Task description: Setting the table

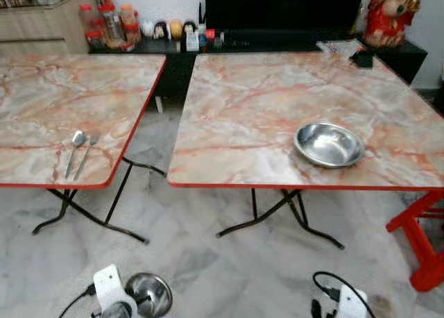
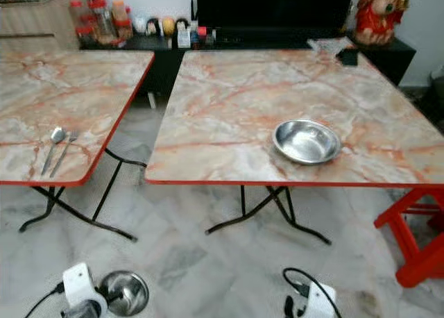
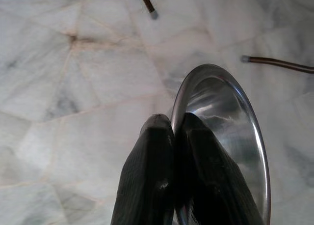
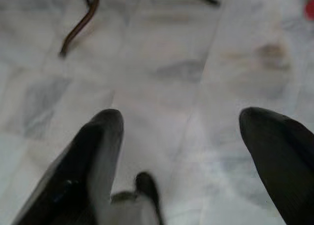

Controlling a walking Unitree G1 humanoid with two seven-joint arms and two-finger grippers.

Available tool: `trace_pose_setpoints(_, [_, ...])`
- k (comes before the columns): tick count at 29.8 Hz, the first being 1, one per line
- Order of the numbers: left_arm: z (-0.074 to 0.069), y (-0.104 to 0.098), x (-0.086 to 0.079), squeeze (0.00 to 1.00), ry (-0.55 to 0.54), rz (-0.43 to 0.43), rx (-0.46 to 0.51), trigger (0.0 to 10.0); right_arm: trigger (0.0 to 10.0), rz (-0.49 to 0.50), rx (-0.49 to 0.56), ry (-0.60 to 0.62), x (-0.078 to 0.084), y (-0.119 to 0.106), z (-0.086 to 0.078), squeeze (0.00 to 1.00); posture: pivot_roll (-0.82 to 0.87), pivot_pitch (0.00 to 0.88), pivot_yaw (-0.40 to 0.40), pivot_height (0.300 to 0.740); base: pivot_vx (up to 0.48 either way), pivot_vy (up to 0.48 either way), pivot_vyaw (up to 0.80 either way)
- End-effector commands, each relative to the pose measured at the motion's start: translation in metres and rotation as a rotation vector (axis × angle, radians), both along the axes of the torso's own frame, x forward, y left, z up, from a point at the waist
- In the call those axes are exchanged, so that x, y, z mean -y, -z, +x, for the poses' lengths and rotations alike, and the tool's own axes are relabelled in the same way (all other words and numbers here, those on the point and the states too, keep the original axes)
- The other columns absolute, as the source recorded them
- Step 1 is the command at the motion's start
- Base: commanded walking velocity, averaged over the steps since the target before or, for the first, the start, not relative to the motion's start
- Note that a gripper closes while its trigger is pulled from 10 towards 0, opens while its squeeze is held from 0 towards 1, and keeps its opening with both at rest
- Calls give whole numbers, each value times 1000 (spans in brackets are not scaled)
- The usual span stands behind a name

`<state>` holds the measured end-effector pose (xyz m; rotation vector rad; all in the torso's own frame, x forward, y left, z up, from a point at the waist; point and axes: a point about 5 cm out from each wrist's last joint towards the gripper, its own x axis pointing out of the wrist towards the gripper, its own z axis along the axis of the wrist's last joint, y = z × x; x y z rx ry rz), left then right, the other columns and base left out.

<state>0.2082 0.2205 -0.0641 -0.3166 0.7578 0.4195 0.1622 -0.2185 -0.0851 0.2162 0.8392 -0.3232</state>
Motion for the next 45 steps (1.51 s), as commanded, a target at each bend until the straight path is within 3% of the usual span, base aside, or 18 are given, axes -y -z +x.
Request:
trace_pose_setpoints(1, [-4,0,-8,0,-13,18,-7,10000,10000,21,4,-7,-9,1,2,0,-43,0,-16,740,0,-352,0])
trace_pose_setpoints(9, [-4,1,-8,0,5,28,-13,10000,10000,19,-1,-9,-8,1,1,0,-40,0,-17,740,0,-352,0])
trace_pose_setpoints(13, [-7,3,-4,0,58,40,-35,10000,10000,19,-2,-11,-9,2,0,0,-35,0,-22,740,0,0,0])
trace_pose_setpoints(25, [-13,7,-3,0,68,50,-64,10000,10000,10,0,-22,-8,1,2,0,-34,0,-28,740,0,0,0])
trace_pose_setpoints(45, [-13,7,-1,0,80,49,-63,10000,10000,14,-1,-8,-7,1,1,0,-41,0,-27,740,271,0,104])
